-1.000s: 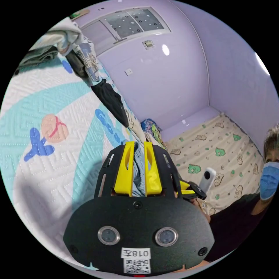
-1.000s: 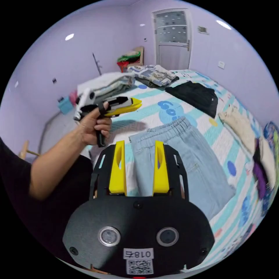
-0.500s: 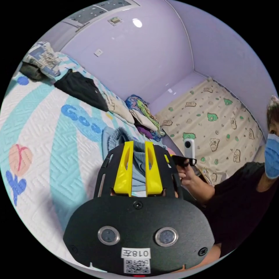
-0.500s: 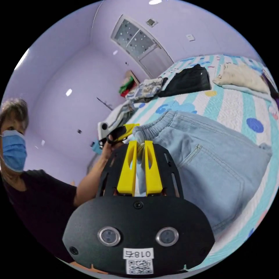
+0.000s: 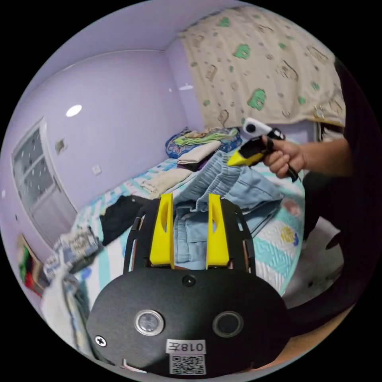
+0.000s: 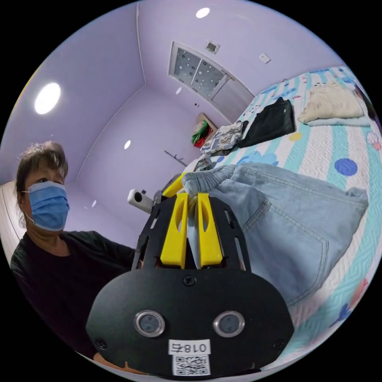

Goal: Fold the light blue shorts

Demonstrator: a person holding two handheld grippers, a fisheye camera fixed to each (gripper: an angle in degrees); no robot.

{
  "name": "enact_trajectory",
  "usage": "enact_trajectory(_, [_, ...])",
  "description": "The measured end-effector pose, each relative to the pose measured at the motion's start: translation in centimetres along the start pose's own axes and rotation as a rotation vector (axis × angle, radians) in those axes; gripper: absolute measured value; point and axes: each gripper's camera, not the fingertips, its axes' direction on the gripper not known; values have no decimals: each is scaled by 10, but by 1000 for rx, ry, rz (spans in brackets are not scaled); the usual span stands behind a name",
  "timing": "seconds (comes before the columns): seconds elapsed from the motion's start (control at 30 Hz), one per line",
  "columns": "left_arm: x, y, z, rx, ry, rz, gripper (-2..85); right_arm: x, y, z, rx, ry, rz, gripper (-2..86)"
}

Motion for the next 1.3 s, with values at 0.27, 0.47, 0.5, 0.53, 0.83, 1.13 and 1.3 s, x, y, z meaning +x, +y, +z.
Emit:
enact_trajectory(0.27, [53, -124, -33, -179, 56, 533, 179, -70, 31, -32, -276, 106, -233, 47])
enact_trajectory(0.47, [72, -187, -60, -140, 122, 502, 44, -115, 70, -41, -284, 247, -343, 51])
enact_trajectory(0.5, [58, -197, -70, -136, 147, 408, 36, -118, 76, -48, -245, 261, -341, 52])
enact_trajectory(0.53, [40, -210, -83, -126, 167, 300, 31, -123, 89, -66, -156, 253, -336, 53])
enact_trajectory(0.83, [-67, -349, -221, -189, -91, 43, 18, -112, 233, -100, 107, 497, -130, 140])
enact_trajectory(1.13, [-62, -492, -381, -289, -458, 189, 11, -171, 261, -13, 130, 474, -228, 166])
enact_trajectory(1.3, [-54, -539, -469, -265, -574, 241, 9, -227, 275, -17, 294, 504, -299, 157])
